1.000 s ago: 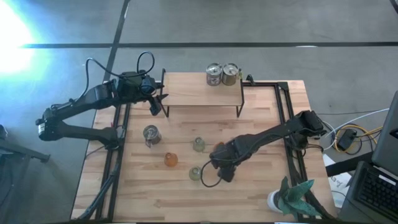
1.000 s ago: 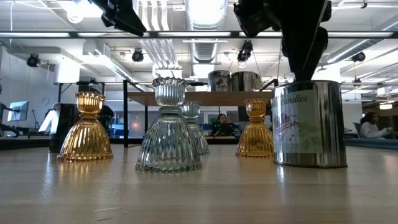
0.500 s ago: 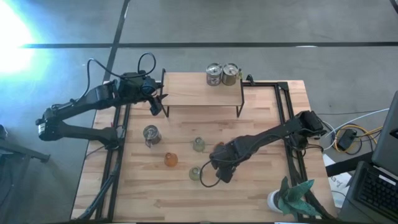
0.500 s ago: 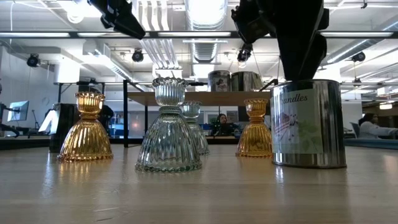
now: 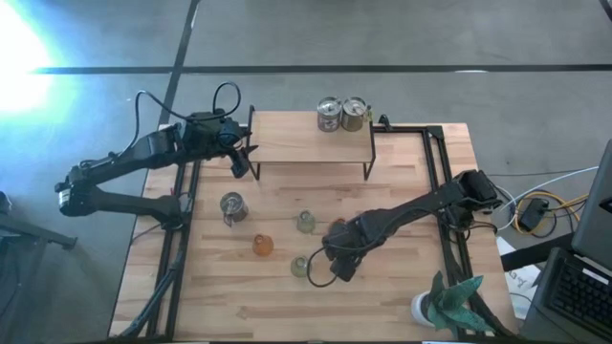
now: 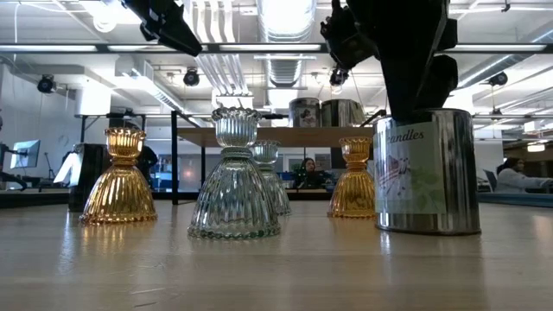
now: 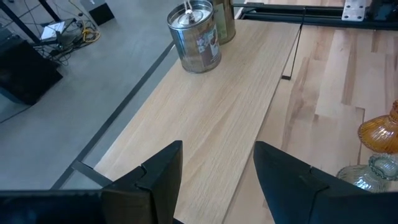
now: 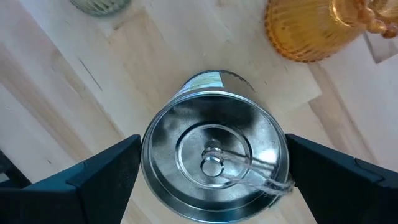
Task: Pick & Place candle stick holders
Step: Put the silver scented candle on the shelf
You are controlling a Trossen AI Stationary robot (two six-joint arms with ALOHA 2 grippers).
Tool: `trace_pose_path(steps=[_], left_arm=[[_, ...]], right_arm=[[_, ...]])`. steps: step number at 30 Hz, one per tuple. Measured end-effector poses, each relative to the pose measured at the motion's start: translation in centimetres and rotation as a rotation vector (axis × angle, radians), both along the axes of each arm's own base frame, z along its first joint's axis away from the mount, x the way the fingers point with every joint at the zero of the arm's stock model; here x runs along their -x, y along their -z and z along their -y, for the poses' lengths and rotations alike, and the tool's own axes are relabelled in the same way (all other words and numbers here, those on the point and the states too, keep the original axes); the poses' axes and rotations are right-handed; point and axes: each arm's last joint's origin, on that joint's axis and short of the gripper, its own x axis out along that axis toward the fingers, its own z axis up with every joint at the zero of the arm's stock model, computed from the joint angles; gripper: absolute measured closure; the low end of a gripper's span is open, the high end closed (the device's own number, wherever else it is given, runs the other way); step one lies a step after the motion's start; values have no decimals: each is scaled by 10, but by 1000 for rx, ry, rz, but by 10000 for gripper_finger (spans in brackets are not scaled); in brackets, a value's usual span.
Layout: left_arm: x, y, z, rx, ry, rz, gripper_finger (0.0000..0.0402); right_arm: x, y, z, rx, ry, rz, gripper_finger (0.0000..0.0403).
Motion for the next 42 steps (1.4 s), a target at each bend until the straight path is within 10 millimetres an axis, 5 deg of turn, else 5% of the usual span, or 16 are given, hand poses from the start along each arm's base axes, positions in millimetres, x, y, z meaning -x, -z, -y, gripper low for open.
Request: trace_pose_path(steps=[42], left_arm=[[-1,0,-1,-14,-2,5,200]], right_arm=[[8,0,4,-65,-77,67,23]])
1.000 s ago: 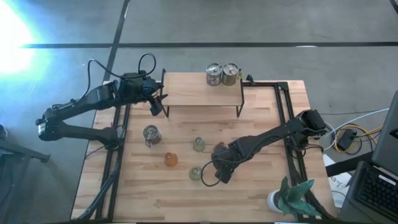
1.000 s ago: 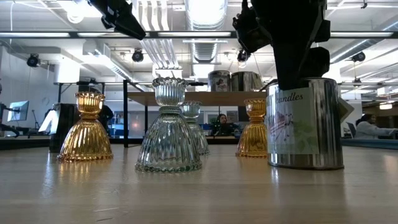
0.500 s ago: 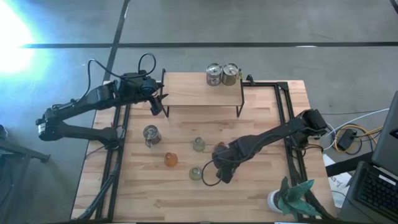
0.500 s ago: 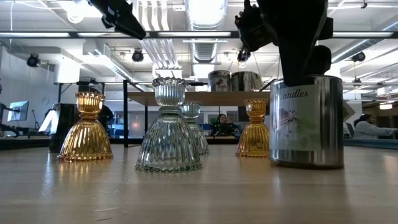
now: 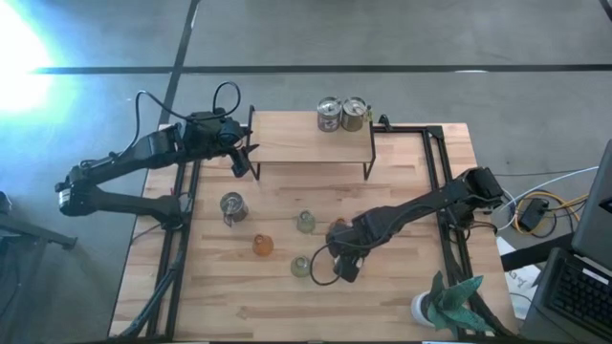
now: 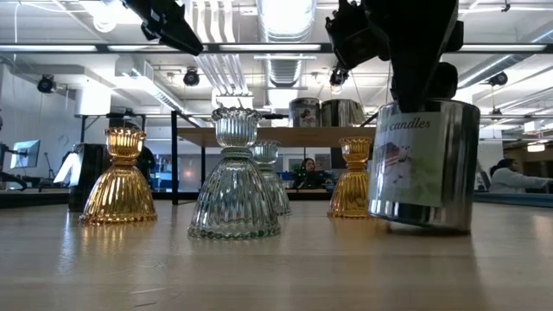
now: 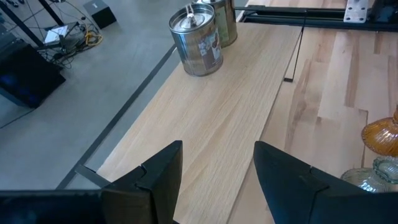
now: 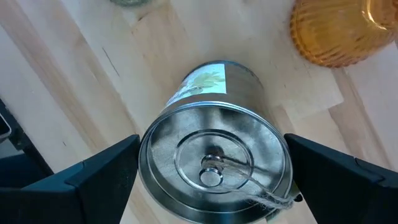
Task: Pick & Place candle stick holders
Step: Put the silver scented candle on the shelf
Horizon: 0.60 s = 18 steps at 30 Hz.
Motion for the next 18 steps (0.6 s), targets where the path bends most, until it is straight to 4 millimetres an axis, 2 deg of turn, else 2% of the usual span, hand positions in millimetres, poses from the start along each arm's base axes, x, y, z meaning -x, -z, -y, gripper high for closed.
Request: trace_pose_path(steps=[13,18], left_arm=[[0,0,0,1,0,0,200],[0,0,0,1,0,0,200]], right_arm=[[-2,-3,-3,-61,-103,34,23],[-2,-6,-2,-56,-77,47,23]])
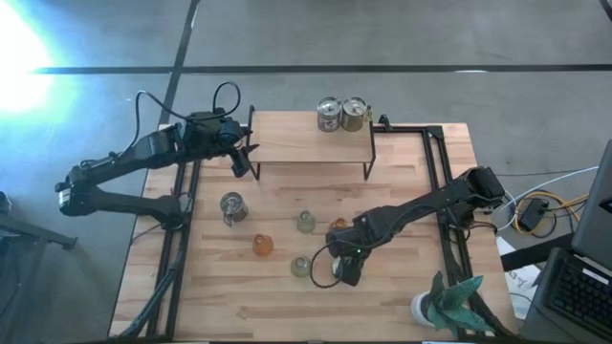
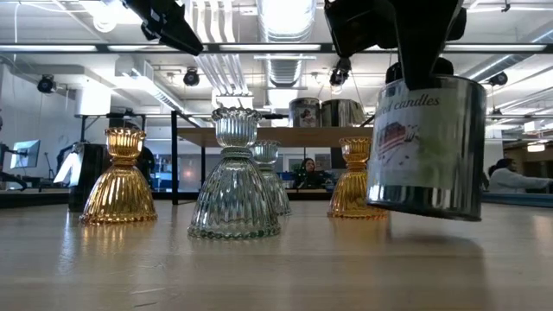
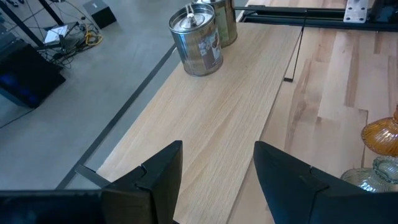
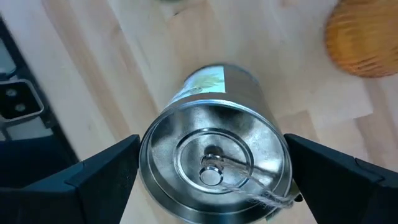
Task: Pick & Place candle stick holders
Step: Put the silver scented candle on the shelf
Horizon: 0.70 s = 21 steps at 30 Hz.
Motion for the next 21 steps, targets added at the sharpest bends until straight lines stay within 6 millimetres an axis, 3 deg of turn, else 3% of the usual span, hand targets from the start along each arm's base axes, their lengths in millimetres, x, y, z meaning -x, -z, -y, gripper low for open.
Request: trace_pose_path(steps=[21], left_arm=[[0,0,0,0,0,0,200]], right_arm=[[4,-1,3,52,10,-22,4]])
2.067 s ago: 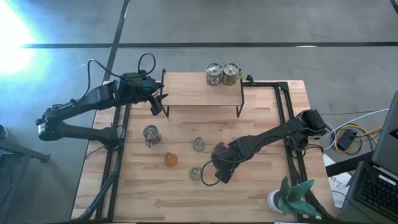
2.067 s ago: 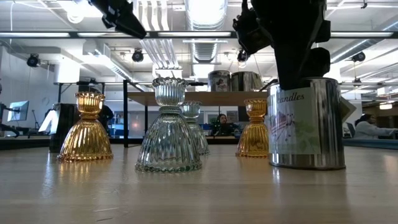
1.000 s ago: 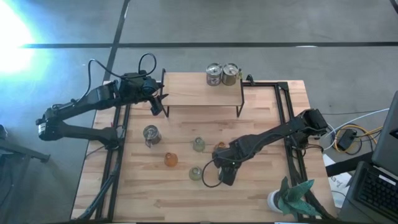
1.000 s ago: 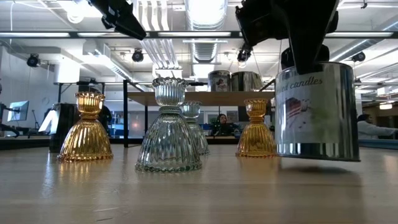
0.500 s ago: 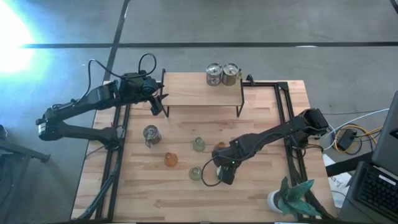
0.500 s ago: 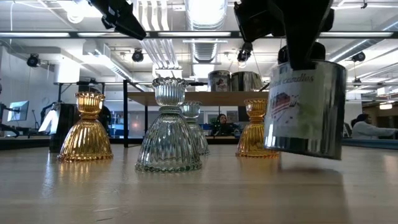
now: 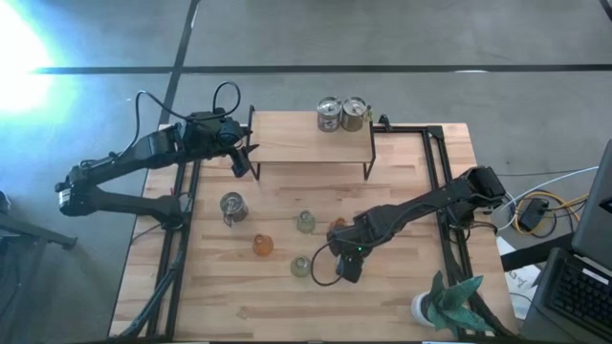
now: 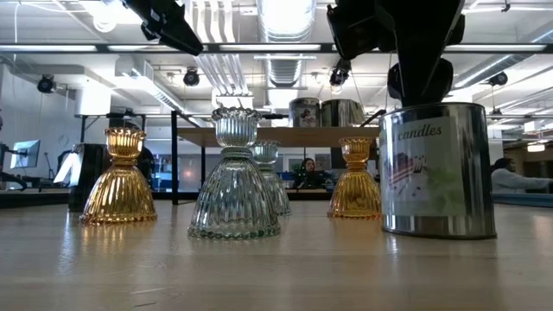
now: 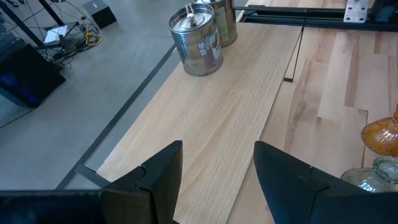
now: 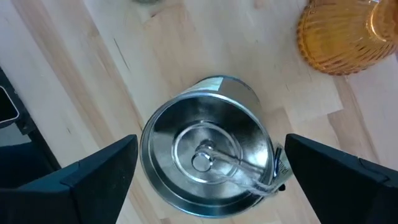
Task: Pick & Place candle stick holders
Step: Put the silver scented candle on the shelf
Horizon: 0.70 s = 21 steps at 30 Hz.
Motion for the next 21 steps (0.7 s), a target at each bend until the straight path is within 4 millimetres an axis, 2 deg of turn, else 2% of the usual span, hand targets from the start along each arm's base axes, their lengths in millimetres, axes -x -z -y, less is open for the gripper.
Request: trace_pose_path(steps=[8,13,21], left_arm=[[0,0,0,0,0,0,200],[0,0,0,0,0,0,200],[0,0,0,0,0,0,200]], right_arm=[[5,0,-2,17,-15,-42,3],[4,-13,-6,74,-59,-29,3],[-2,-4,-13,81,-86,-63,3]])
